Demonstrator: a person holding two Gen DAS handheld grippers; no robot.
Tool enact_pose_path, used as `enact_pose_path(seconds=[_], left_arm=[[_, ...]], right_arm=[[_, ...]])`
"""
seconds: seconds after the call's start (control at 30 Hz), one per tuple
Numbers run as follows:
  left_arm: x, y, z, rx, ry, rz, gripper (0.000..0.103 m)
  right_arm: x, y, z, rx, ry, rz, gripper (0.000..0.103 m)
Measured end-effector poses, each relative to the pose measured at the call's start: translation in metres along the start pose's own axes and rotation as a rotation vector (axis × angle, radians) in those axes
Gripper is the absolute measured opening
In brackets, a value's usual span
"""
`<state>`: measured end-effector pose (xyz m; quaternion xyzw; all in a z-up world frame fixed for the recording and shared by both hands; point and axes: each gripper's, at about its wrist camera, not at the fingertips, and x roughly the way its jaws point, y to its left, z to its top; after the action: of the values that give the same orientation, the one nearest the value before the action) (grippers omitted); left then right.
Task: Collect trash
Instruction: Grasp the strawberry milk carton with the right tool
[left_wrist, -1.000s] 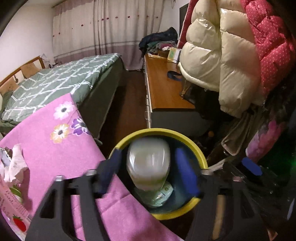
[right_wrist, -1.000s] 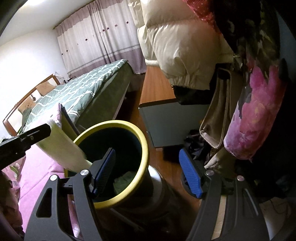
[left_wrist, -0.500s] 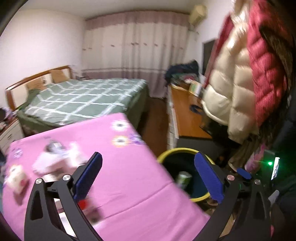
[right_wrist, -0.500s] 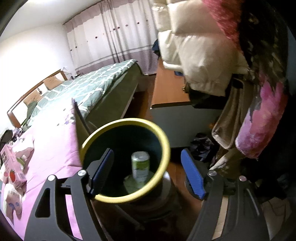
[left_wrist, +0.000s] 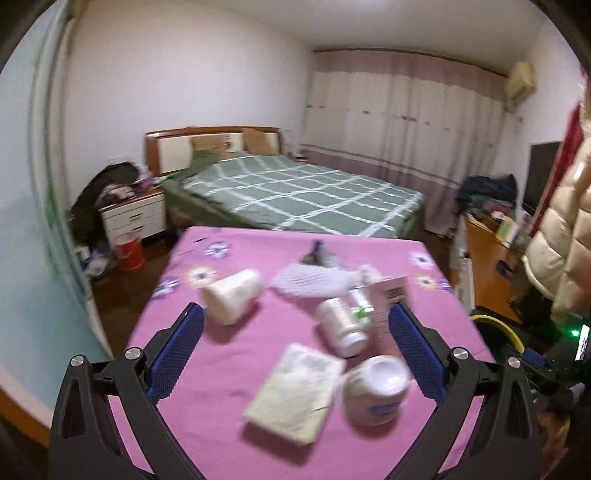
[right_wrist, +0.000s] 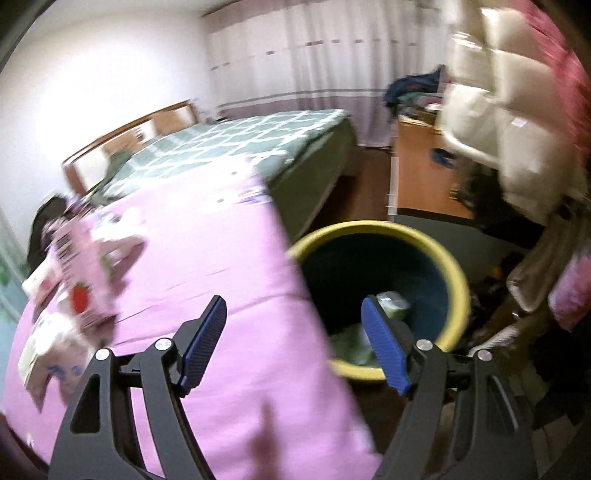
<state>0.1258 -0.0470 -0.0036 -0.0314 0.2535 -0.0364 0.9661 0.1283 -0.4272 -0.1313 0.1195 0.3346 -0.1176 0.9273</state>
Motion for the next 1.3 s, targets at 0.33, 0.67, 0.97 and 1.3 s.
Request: enact_pose_path(seconds=[0.33,0.67,0.97,1.3], left_arm=[[-0.015,0.051,-0.014,-0.074,-0.014,0.044,0.098],[-0.015,0.052,-0.018,-0.078,-0.006,0.04,0.098],[-0.008,0.048,-0.02,-0.07,0.012,0.032,0.098],[0.0,0.042,-0.023,-0.056,0.028,0.028,0.098]], right_arm=[[0.0,0.116,0.012,-0.182,0.022,0.244,0.072],[0.037,0.186,0.032,-0.311,0.066,0.301,0.072],[0.061,0.193,0.03,-0.31,0.107,0.307,0.072],[0.068,0.193,0.028,-0.302,0.129,0.326,0.049]])
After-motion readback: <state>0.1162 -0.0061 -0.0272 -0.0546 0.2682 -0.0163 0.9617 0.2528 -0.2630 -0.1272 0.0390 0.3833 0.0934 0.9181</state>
